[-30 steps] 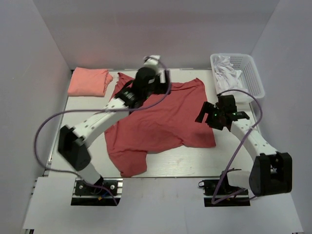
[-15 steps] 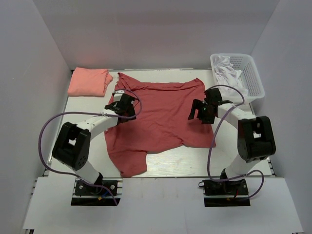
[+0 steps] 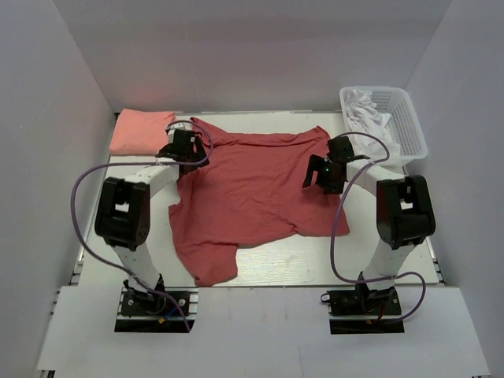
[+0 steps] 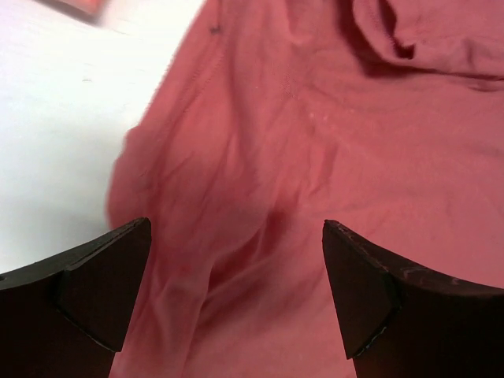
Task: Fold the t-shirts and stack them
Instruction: Flatten out the tshirt
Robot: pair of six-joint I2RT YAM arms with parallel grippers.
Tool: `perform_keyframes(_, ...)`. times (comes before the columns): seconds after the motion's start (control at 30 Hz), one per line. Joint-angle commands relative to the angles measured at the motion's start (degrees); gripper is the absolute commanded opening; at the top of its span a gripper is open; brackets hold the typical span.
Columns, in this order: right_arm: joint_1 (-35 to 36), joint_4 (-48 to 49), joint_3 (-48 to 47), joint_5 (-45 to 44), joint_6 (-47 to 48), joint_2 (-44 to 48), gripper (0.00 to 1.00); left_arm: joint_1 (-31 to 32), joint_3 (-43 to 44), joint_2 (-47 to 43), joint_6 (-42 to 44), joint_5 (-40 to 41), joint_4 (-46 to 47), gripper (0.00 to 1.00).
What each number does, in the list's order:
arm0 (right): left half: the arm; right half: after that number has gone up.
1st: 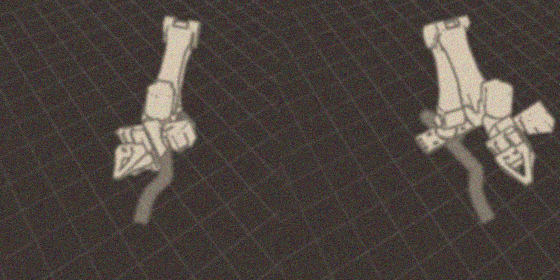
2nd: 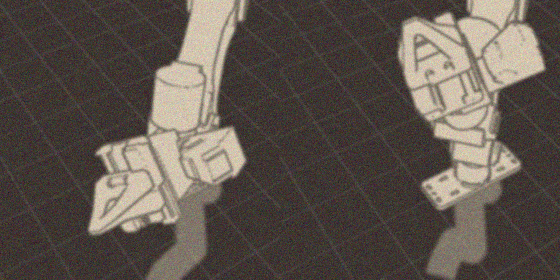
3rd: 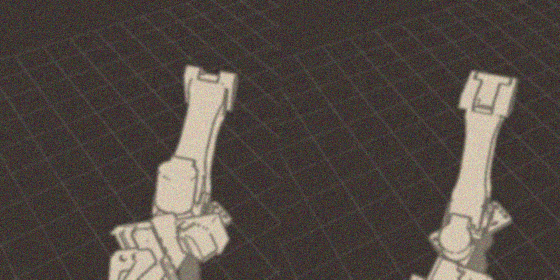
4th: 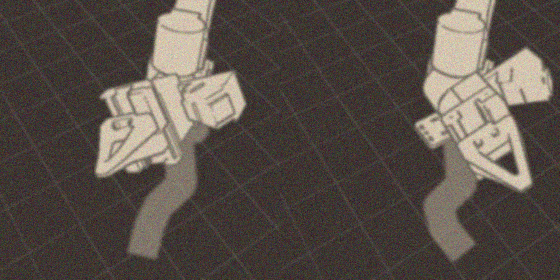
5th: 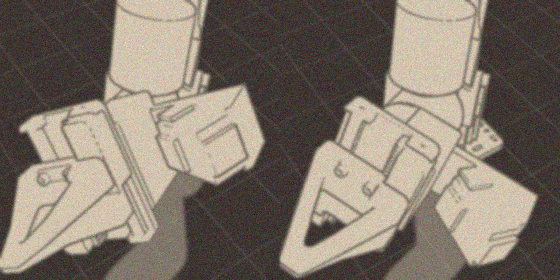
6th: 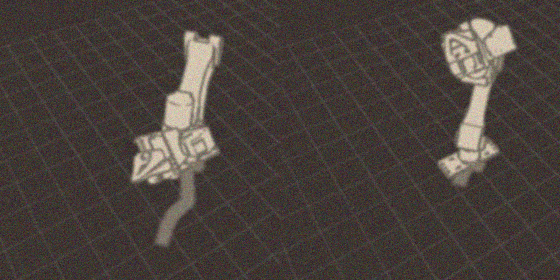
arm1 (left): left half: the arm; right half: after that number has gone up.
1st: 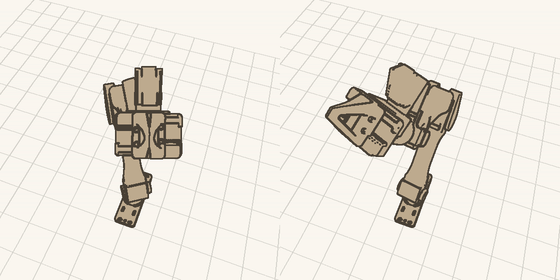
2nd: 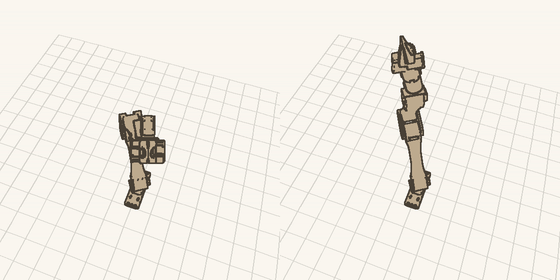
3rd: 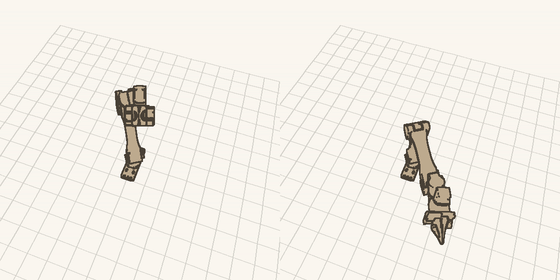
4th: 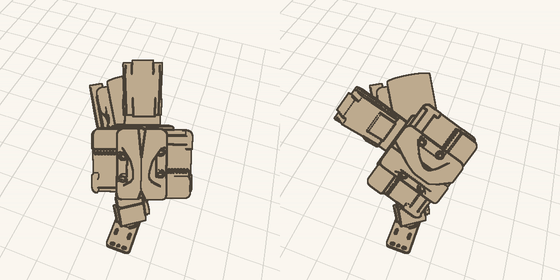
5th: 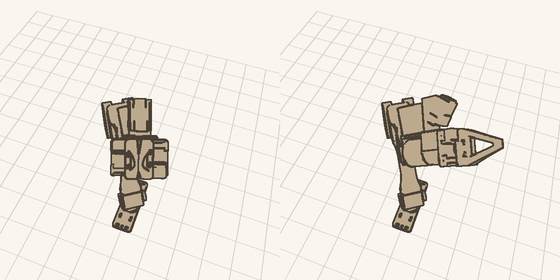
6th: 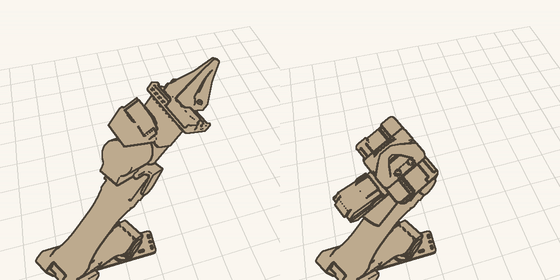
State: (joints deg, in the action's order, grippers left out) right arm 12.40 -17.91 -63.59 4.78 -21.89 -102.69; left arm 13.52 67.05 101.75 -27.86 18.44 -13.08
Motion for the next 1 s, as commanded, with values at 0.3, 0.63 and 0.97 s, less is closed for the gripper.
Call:
perform_keyframes(0.3,-1.5,-5.2,-4.0,-7.0,-1.2,-5.5,0.90,-6.6,8.2,12.8,-0.1,-5.4,0.2,1.00)
perform_keyframes(0.63,-3.8,-5.9,-0.2,-8.9,-2.4,-2.5,0.90,-10.6,12.9,16.7,3.2,-8.9,0.2,1.00)
perform_keyframes(0.97,-3.1,-1.6,-4.8,-1.4,4.2,4.1,0.90,-9.4,23.4,17.0,10.3,-18.2,-0.5,1.00)
